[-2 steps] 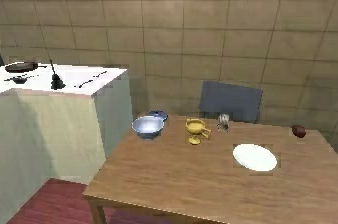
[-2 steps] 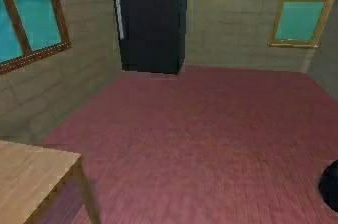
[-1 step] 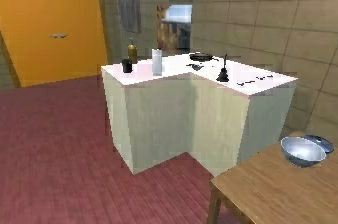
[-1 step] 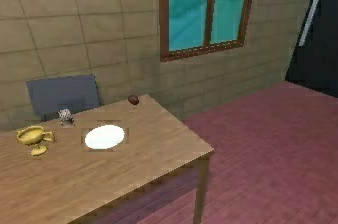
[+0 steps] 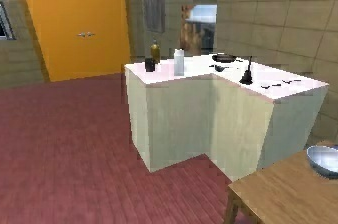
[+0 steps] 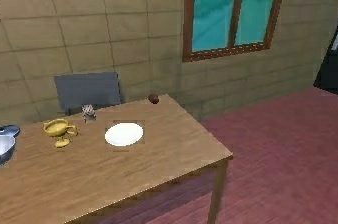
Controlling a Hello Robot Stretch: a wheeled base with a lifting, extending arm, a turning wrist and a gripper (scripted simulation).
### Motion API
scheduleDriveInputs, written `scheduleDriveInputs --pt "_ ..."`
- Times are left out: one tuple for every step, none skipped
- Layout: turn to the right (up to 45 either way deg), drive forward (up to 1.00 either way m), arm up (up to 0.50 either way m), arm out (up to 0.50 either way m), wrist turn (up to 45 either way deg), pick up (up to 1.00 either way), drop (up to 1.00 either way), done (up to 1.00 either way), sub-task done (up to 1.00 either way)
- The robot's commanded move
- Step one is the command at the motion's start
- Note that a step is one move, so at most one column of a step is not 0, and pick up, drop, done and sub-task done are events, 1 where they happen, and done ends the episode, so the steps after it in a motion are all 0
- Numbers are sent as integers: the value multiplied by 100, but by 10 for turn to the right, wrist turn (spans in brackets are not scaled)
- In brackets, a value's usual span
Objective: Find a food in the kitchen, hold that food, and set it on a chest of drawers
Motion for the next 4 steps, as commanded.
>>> scheduleDriveInputs --pt "450 0 0 0 0 0 0 0 0" --pt "450 0 0 0 0 0 0 0 0" --pt "390 0 0 0 0 0 0 0 0" --pt "0 80 0 0 0 0 0 0 0"
